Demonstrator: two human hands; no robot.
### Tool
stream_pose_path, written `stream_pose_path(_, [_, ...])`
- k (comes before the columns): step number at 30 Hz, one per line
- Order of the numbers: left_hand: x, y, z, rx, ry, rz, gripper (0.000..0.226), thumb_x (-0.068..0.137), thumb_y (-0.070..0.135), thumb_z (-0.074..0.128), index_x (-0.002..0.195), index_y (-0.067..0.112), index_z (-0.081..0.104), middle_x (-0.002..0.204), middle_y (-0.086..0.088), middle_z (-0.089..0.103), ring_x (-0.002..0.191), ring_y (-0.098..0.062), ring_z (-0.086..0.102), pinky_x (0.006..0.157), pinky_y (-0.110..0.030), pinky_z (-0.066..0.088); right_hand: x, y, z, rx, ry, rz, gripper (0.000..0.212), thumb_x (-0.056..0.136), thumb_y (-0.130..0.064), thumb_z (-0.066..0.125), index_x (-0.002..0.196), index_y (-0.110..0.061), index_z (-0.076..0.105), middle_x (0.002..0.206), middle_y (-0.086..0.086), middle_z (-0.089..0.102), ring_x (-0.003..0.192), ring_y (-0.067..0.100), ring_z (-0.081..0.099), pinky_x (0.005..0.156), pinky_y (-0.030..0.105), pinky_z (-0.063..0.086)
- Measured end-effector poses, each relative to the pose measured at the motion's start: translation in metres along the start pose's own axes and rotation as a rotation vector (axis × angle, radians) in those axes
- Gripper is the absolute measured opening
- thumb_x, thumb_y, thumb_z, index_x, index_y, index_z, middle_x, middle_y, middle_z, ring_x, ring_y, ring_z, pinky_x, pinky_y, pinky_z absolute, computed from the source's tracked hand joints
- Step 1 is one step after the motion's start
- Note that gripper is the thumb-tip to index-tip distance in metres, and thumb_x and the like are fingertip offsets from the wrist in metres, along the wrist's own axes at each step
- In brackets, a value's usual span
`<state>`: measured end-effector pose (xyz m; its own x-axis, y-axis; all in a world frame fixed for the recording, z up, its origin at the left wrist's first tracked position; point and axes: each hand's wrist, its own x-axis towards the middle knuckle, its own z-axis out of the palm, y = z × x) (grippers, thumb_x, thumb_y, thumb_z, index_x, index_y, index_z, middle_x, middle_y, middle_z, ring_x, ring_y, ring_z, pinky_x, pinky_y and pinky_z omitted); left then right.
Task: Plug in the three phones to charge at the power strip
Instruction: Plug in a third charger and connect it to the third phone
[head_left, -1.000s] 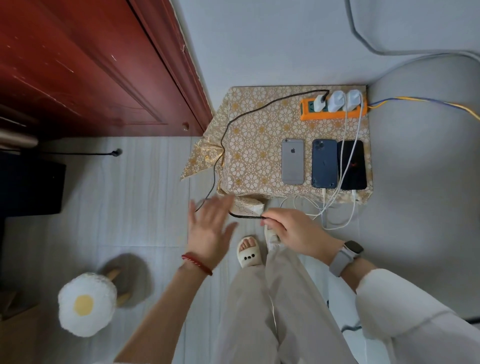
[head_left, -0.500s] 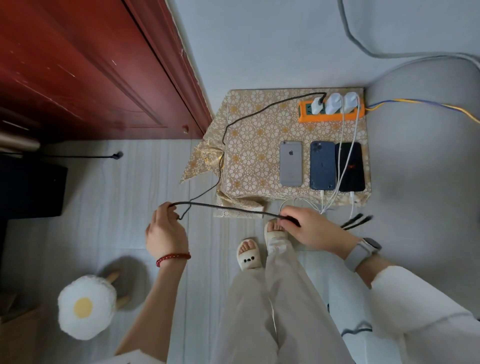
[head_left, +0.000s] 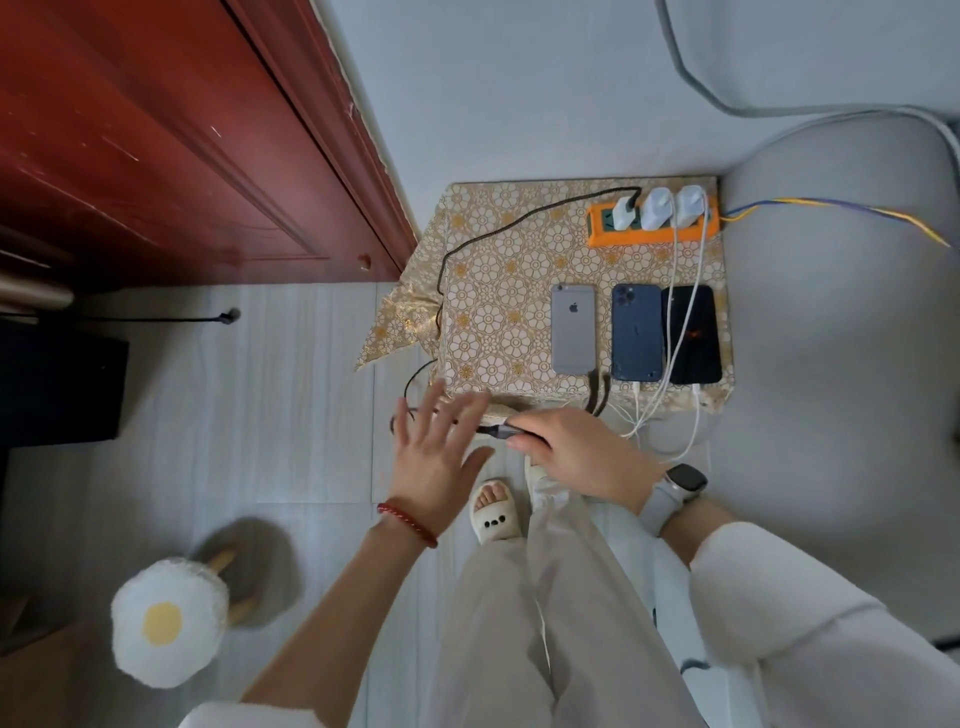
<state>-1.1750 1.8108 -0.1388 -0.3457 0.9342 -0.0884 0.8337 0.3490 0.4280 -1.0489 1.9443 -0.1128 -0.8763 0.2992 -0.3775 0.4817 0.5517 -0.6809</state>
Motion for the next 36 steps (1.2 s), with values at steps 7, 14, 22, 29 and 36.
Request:
stream_pose_path(7, [-0.003, 0.001, 0.000, -0.188, 0.091, 0.057, 0.010, 0.086, 0.019, 0.041, 0.092, 0.021, 0.048, 0.061, -0.004, 0.062, 0.050, -0.023, 0.055, 0.047, -0.023, 0.045, -0.008, 0.028, -0.003, 0.299, 0.606, 0.449, 0.020, 0.090, -0.022, 0.047, 0.087, -0.007, 0.060, 0.084, 0.003, 0.056, 0.087, 0.022, 0.049, 0.080, 0.033, 0.039])
stream_pose_path(14, [-0.016, -0.006, 0.003, -0.181, 0.090, 0.063, 0.011, 0.086, 0.020, 0.044, 0.095, 0.020, 0.051, 0.070, -0.004, 0.067, 0.061, -0.021, 0.061, 0.049, -0.023, 0.050, 0.010, 0.028, -0.011, 1.680, 0.262, 0.842, 0.026, 0.097, -0.030, 0.035, 0.093, -0.007, 0.045, 0.100, 0.015, 0.062, 0.094, 0.029, 0.061, 0.089, 0.041, 0.050])
stream_pose_path(22, [-0.026, -0.022, 0.018, -0.096, -0.178, -0.086, 0.022, 0.083, 0.016, 0.054, 0.101, 0.014, 0.067, 0.094, -0.004, 0.070, 0.091, -0.024, 0.065, 0.076, -0.032, 0.055, 0.018, 0.010, -0.020, 1.413, 0.360, 0.592, 0.014, 0.092, -0.010, 0.046, 0.100, -0.006, 0.057, 0.079, 0.009, 0.062, 0.072, 0.023, 0.062, 0.072, 0.035, 0.055])
stream_pose_path(29, [0.010, -0.007, -0.002, -0.693, -0.142, -0.689, 0.031, 0.089, 0.019, 0.054, 0.117, 0.009, 0.058, 0.118, -0.010, 0.063, 0.108, -0.018, 0.057, 0.092, -0.027, 0.044, 0.004, -0.008, -0.013, 1.139, 0.294, 0.502, 0.014, 0.087, 0.000, 0.052, 0.096, 0.004, 0.062, 0.072, 0.011, 0.064, 0.059, 0.014, 0.064, 0.062, 0.024, 0.057])
stream_pose_path(36, [0.046, 0.025, -0.031, -1.048, -0.168, -0.623, 0.037, 0.084, 0.013, 0.060, 0.121, 0.013, 0.056, 0.109, -0.005, 0.064, 0.104, -0.014, 0.059, 0.088, -0.024, 0.051, 0.004, -0.018, -0.006, 1.130, 0.211, 0.478, 0.018, 0.086, 0.005, 0.051, 0.100, 0.012, 0.060, 0.070, 0.012, 0.061, 0.052, 0.005, 0.063, 0.059, 0.019, 0.056])
